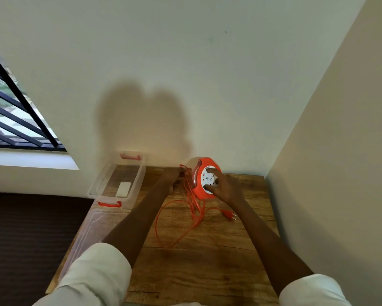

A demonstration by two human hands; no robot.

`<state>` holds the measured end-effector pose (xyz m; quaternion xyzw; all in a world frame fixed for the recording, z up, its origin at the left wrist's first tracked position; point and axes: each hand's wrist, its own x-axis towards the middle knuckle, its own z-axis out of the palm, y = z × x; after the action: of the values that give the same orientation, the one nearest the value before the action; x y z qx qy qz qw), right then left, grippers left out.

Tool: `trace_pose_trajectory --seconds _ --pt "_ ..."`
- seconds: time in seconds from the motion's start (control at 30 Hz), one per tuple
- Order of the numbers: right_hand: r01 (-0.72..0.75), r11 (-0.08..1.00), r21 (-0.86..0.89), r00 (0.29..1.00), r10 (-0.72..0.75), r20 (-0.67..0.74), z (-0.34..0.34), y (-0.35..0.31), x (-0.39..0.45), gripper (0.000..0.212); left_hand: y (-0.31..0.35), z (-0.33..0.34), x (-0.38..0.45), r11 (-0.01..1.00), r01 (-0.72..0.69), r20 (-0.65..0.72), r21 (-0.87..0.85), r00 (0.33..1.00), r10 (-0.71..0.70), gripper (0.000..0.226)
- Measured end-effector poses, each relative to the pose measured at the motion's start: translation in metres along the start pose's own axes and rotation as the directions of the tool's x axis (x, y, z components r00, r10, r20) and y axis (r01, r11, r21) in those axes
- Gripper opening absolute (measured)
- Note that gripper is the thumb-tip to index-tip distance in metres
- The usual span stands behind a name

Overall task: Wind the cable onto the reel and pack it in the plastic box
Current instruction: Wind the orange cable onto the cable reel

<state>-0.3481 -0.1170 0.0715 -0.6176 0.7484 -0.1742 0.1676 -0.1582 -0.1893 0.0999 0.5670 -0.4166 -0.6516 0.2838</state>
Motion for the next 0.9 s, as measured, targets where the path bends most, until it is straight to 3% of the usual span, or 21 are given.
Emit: trace_pose_trajectory --seconds 0.13,0.27,0.37,0.43,0.5,0.6,0.67,0.73,0.83,0.9 --pt "-0.066 0.997 -0.048 0.998 0.066 0.006 0.0 0.006 0.002 0.069 0.004 -0.003 0.001 0.964 -0.192 -0.074 0.183 0.975 0.208 0.016" --pt "0.01 0.979 -0.202 1.0 -0.006 0.021 0.001 0.005 0.006 0.067 0.006 0.001 -0.003 0.808 -0.424 0.067 0.41 0.897 0.437 0.023" --pt "0.13 0.934 -0.332 0.989 -0.1 0.108 0.001 -0.002 0.008 0.068 0.01 0.008 -0.005 0.737 -0.5 0.156 0.454 0.859 0.487 0.027" --pt "0.167 0.93 -0.328 0.982 -0.127 0.141 0.003 -0.006 0.009 0.067 0.01 0.01 -0.004 0.697 -0.515 0.189 0.5 0.85 0.492 0.029" --pt "0.164 0.95 -0.265 0.984 -0.138 0.115 0.004 -0.006 0.007 0.066 0.005 0.008 -0.002 0.683 -0.483 0.111 0.548 0.851 0.513 0.032" --pt "0.165 0.976 -0.142 0.985 -0.157 0.067 0.004 -0.006 0.004 0.063 0.0 0.001 0.001 0.811 -0.303 -0.033 0.5 0.929 0.368 0.049" --pt "0.159 0.983 -0.088 0.986 -0.154 0.058 0.003 -0.008 0.004 0.061 -0.002 0.0 0.002 0.875 -0.193 0.023 0.444 0.979 0.205 0.057" --pt "0.152 0.988 -0.001 0.985 -0.151 0.084 0.001 -0.01 0.004 0.06 -0.004 0.0 0.0 0.866 -0.198 0.064 0.459 0.98 0.19 0.044" --pt "0.102 0.93 0.354 0.975 -0.164 0.148 -0.002 -0.009 0.002 0.049 -0.008 -0.003 0.0 0.893 -0.228 0.013 0.388 0.97 0.243 0.032" --pt "0.01 0.77 0.638 0.982 -0.127 0.138 -0.004 -0.005 -0.001 0.037 -0.011 -0.008 0.0 0.909 -0.224 -0.04 0.351 0.966 0.254 0.031"
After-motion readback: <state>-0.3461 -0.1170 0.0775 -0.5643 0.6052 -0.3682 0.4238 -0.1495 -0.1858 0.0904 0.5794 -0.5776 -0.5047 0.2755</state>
